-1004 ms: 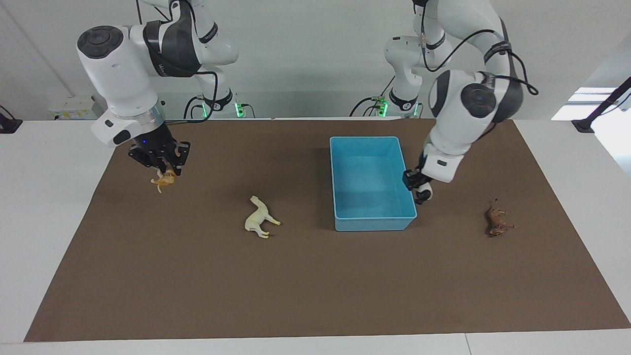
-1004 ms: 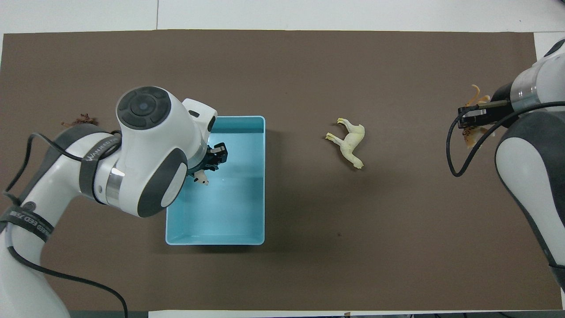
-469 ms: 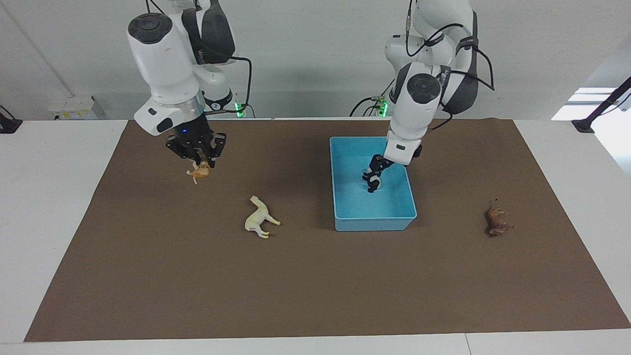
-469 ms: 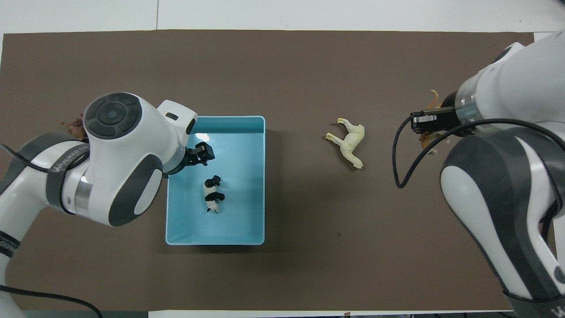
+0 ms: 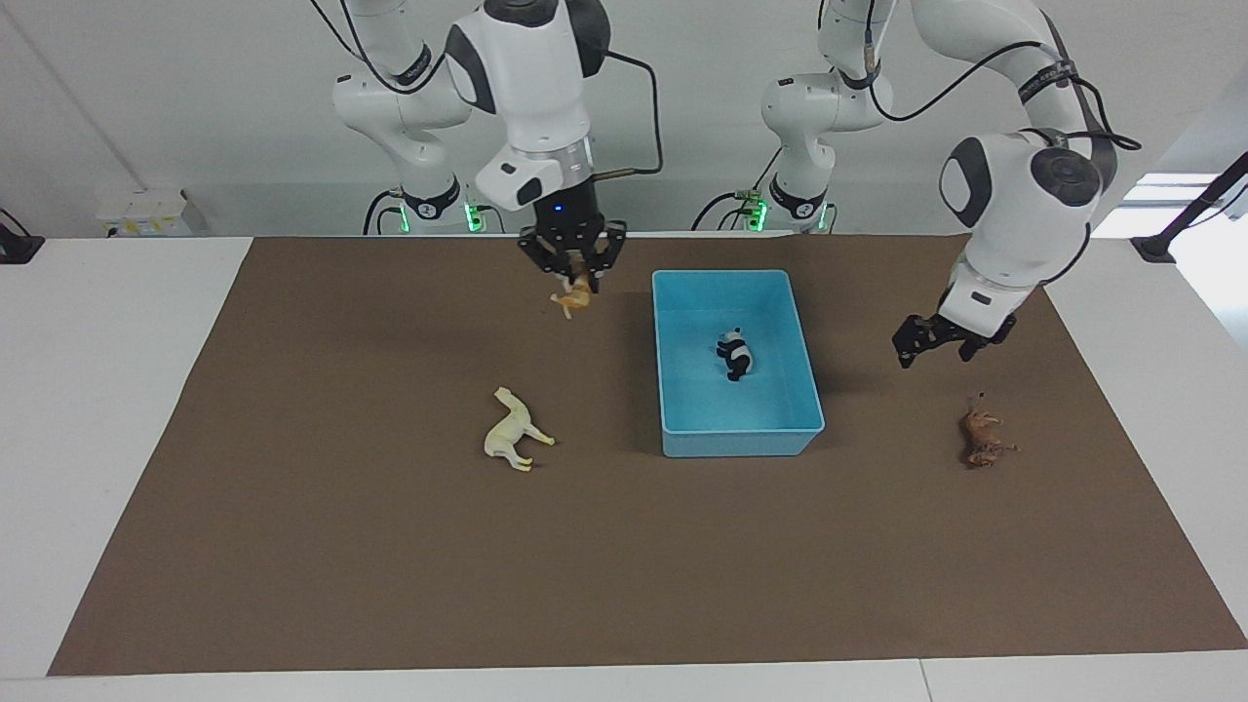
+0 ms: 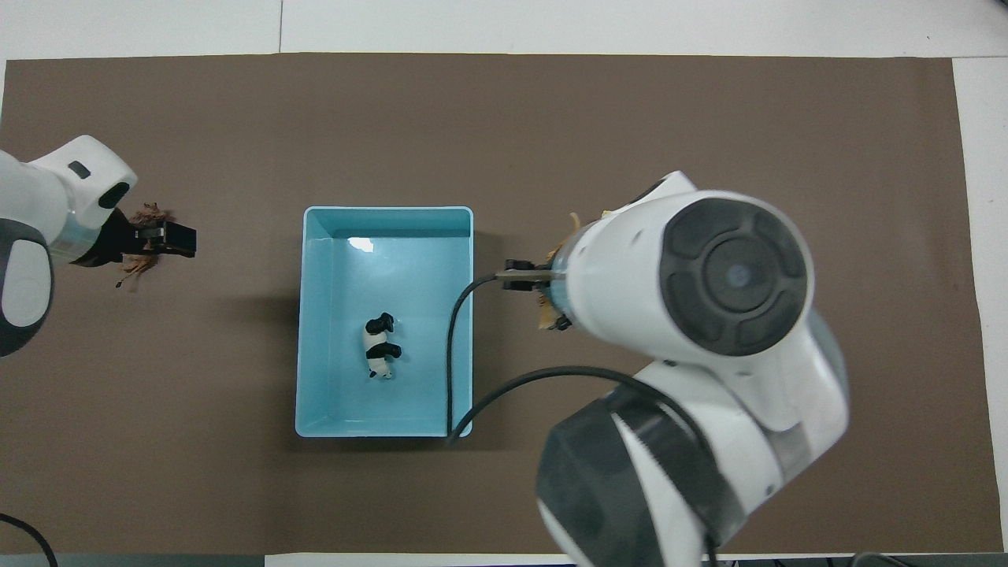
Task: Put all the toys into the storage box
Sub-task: 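Carry the lion into the box with the right gripper and release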
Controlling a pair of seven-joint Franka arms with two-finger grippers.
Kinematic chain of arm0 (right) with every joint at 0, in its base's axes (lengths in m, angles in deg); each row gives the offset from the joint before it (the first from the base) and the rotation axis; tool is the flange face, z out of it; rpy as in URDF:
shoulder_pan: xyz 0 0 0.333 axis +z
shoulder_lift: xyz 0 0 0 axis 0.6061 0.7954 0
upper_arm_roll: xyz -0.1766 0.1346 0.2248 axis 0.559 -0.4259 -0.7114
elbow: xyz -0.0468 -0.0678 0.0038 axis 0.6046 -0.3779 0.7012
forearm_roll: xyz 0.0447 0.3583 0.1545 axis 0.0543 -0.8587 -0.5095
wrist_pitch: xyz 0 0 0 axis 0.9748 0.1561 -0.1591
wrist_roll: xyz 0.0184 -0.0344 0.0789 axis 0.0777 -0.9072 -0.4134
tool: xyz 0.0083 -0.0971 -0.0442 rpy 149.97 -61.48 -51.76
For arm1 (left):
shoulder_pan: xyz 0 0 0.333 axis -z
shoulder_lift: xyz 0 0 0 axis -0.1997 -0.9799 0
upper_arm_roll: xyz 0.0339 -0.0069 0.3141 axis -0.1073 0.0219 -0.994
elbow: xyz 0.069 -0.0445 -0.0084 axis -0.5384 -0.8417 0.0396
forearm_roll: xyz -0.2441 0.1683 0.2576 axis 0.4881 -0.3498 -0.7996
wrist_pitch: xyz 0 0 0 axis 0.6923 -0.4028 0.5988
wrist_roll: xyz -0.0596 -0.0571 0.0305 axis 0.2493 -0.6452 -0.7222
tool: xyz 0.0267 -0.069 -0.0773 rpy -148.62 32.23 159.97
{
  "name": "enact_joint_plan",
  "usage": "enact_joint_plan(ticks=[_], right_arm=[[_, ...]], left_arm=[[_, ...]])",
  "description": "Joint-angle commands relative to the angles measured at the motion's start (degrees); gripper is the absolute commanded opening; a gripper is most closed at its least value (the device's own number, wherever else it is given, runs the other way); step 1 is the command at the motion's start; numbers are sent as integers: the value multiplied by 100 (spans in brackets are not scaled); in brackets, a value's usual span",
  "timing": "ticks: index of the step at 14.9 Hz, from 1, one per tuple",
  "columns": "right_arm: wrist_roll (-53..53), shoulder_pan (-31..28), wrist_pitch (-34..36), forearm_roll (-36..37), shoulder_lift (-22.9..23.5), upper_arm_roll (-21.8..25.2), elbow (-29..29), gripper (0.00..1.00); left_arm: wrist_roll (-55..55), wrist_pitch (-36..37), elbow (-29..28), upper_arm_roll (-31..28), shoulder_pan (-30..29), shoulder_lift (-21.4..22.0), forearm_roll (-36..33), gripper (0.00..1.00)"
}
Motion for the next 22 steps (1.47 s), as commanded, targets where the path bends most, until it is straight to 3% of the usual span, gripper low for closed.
enact_joint_plan(ticks=[1,6,8,9,10,16,20,22], right_arm=[[746,641,-747,102,531,-15,49,0],[1150,1396,-1874,515,1383,20,427,0],[1816,1487,-2172,1155,1727,20,418,0],[2011,1469,-2122,1218,1737,20,409,62],[2126,1495,-2043,1219,1728,20,401,100],[2277,1216,-94,1271,1720,55,-889,100],[970,346,356,1368,1518,125,-1032,100],[941,12,375,1526,1509,143,-945,100]], left_arm=[[607,-740,-33,86,-295,-363,-354,100],[1153,-2060,20,77,-691,-1224,-505,100],[1180,-2280,125,77,-709,-1480,-785,100],[1180,-2359,134,77,-718,-1576,-838,100],[1180,-2482,117,85,-770,-1630,-839,100],[1163,-2931,108,86,-964,-1885,-839,100],[1084,-3116,21,86,-955,-1964,-839,100],[1084,-3107,-41,86,-964,-1955,-839,100]])
